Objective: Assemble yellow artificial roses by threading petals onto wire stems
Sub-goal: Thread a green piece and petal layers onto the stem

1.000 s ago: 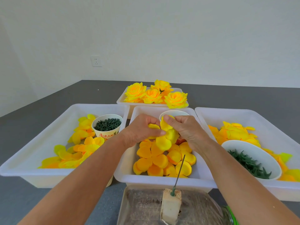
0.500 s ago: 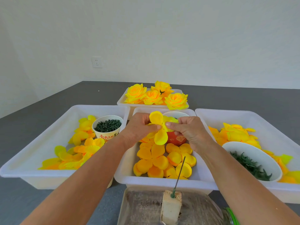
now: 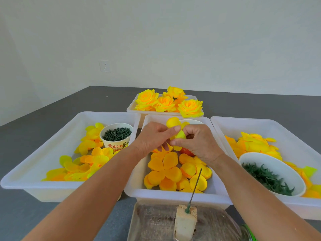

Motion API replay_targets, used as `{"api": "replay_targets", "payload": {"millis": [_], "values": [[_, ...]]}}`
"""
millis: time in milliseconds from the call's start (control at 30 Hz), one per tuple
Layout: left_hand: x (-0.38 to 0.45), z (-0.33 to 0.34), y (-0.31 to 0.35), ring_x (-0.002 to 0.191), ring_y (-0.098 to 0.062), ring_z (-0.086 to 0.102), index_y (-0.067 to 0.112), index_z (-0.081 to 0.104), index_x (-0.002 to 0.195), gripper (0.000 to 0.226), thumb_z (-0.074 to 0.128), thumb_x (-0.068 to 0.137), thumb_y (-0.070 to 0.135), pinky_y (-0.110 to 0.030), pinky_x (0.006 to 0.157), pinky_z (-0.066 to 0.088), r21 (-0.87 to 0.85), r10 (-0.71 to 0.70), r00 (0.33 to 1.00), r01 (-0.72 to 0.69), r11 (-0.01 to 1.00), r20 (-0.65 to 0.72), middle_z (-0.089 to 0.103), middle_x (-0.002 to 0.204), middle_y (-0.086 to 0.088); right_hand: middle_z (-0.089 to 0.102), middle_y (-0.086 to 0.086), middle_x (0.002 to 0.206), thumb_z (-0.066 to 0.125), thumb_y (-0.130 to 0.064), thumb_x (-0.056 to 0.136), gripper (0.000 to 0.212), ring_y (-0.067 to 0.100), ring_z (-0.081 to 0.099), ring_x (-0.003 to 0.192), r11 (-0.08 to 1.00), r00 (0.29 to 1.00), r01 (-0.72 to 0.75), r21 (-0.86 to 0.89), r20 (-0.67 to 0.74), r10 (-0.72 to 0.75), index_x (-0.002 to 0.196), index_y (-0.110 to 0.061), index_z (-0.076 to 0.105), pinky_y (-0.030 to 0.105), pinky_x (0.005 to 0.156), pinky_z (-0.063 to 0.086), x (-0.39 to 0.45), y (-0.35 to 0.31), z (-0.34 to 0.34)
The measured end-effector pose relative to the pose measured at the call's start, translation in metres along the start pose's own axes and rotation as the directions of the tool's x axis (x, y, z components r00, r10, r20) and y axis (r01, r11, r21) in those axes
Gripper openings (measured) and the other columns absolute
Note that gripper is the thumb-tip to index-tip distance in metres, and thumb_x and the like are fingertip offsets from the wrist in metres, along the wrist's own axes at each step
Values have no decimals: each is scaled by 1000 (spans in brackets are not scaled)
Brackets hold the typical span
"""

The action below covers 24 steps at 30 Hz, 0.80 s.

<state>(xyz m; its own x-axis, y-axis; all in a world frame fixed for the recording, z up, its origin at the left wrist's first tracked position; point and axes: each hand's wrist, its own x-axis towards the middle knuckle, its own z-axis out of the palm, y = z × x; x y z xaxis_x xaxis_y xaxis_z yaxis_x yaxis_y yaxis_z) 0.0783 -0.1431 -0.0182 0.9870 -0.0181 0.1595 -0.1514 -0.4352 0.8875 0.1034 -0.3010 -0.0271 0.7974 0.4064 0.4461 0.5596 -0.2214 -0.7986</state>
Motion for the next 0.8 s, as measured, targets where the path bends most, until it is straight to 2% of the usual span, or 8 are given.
{"api": "replay_targets", "payload": {"millis": [100, 167, 233, 300, 367, 500, 667, 800], "values": [[1, -6, -2, 51, -13, 61, 9, 67, 72, 22, 63, 84, 27, -21, 48, 49, -234, -16, 997, 33, 972, 75, 65, 56, -4, 62, 28, 69, 80, -16, 69, 30, 18, 50, 59, 994, 998, -19, 104, 54, 14, 75, 10, 65, 31, 57, 42, 0, -3, 0], [1, -10, -1, 57, -13, 64, 7, 67, 77, 13, 61, 85, 16, -25, 54, 54, -378, -22, 996, 51, 924, 81, 68, 63, -3, 61, 34, 77, 76, -22, 70, 39, 23, 52, 65, 980, 1000, -27, 197, -3, 28, 78, 14, 63, 33, 61, 44, 2, -4, -1], [2, -11, -1, 64, -16, 67, 6, 66, 83, 8, 59, 85, 8, -32, 62, 55, -447, -19, 997, 50, 893, 73, 70, 70, -3, 66, 26, 77, 71, -29, 70, 38, 20, 58, 68, 947, 995, -52, 318, -60, 74, 78, 8, 66, 31, 67, 50, 4, -4, -4], [1, -10, 0, 68, -17, 67, 6, 67, 88, 9, 58, 87, 3, -34, 65, 56, -442, -36, 999, 49, 896, 37, 70, 77, -5, 71, 9, 78, 69, -28, 70, 25, 16, 64, 73, 893, 985, -119, 435, -63, 161, 79, -6, 71, 27, 71, 53, 6, -2, -7], [1, -10, 1, 63, -12, 67, 5, 66, 89, 11, 57, 87, 0, -29, 57, 57, -424, -78, 996, 56, 904, -35, 68, 77, -5, 73, 2, 76, 69, -26, 73, 16, 15, 64, 73, 869, 969, -157, 468, -98, 228, 79, -11, 72, 27, 72, 51, 7, 2, -9], [2, -12, 2, 54, -11, 61, 2, 60, 76, 12, 58, 87, -1, -21, 47, 51, -365, -118, 978, 48, 930, -170, 63, 65, -5, 68, 2, 62, 70, -19, 79, 18, 8, 61, 60, 873, 930, -167, 458, -220, 293, 74, -2, 67, 24, 64, 50, 11, 7, -10], [3, -11, 2, 48, -3, 58, 8, 60, 73, 16, 60, 88, 5, -20, 47, 51, -348, -120, 979, 56, 936, -165, 59, 66, -6, 60, 2, 59, 69, -18, 82, 21, 2, 56, 51, 880, 897, -150, 451, -312, 313, 71, -2, 60, 17, 55, 47, 13, 7, -11], [3, -11, 1, 48, -1, 57, 8, 61, 75, 12, 61, 88, 7, -18, 48, 51, -319, -107, 981, 51, 946, -159, 60, 68, -5, 55, -1, 52, 70, -16, 82, 30, 0, 51, 45, 865, 857, -117, 489, -391, 337, 59, -8, 51, 14, 48, 43, 14, 7, -12]]}}
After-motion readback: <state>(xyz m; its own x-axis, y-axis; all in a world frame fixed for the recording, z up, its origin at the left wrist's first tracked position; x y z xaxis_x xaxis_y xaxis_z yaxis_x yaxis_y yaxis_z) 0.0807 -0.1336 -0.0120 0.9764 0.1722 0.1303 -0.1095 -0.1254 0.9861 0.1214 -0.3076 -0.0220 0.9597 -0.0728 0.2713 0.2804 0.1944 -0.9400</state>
